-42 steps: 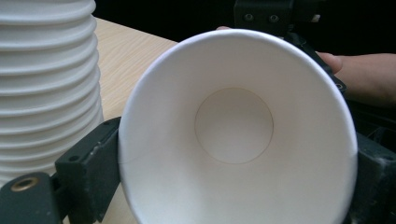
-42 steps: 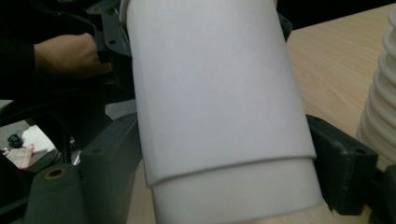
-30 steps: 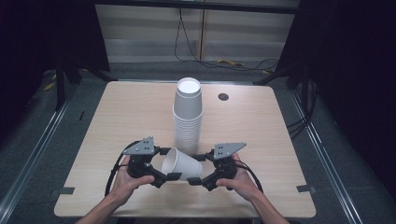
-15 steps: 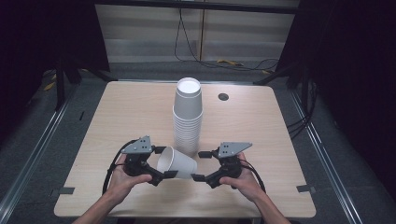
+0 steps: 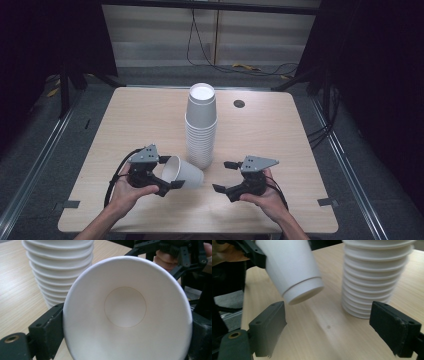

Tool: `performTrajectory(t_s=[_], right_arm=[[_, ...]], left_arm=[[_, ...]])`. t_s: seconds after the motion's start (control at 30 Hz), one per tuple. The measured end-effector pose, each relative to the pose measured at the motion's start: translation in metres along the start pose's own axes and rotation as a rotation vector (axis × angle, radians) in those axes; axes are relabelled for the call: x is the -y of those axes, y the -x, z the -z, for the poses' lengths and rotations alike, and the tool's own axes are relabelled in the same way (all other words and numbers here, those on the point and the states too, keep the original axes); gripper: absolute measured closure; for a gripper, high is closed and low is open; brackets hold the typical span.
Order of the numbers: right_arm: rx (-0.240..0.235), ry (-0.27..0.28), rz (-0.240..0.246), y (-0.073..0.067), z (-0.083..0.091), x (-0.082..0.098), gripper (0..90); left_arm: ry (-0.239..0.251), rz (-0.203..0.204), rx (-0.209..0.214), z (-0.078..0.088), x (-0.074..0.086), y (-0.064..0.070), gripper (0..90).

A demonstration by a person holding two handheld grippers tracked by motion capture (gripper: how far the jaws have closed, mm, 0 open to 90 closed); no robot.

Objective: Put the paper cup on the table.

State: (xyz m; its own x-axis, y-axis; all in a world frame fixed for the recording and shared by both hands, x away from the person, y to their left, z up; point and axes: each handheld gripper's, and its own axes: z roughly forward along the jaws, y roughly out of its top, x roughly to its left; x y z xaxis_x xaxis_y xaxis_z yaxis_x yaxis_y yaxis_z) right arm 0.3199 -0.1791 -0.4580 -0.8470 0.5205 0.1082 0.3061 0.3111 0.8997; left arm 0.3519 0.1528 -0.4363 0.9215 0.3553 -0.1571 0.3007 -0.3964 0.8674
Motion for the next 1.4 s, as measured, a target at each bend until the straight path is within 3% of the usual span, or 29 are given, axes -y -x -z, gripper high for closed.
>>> performTrajectory(t_s=[0.3,0.57,0.67,0.77,0.87,1.03,1.17,1.4], right_arm=[[0.071,0.023,-0.010,0.006,0.004,0.001,13.5],[0.102,0.026,-0.016,0.010,0.006,0.004,13.4],[0.116,0.003,-0.024,0.015,0.006,0.005,13.5],[0.132,0.002,-0.034,0.019,0.009,0.007,13.5],[0.143,0.013,-0.035,0.018,0.011,0.006,13.5],[0.154,0.003,-0.025,0.014,0.014,0.012,13.5],[0.169,0.007,-0.045,0.013,0.017,0.015,13.7],[0.192,0.030,-0.040,0.014,0.018,0.011,13.8]], left_arm=[[-0.044,0.012,-0.033,0.005,0.002,-0.010,8.2],[-0.047,-0.004,-0.095,0.017,-0.005,-0.016,8.2],[-0.052,-0.011,-0.127,0.023,-0.005,-0.021,8.3],[-0.057,0.001,-0.144,0.028,-0.004,-0.026,8.3],[-0.077,0.006,-0.207,0.030,-0.004,-0.031,8.3],[-0.075,0.018,-0.237,0.031,-0.002,-0.035,8.3],[-0.091,0.042,-0.306,0.035,-0.005,-0.040,8.3],[-0.124,0.067,-0.320,0.039,-0.010,-0.050,8.3]])
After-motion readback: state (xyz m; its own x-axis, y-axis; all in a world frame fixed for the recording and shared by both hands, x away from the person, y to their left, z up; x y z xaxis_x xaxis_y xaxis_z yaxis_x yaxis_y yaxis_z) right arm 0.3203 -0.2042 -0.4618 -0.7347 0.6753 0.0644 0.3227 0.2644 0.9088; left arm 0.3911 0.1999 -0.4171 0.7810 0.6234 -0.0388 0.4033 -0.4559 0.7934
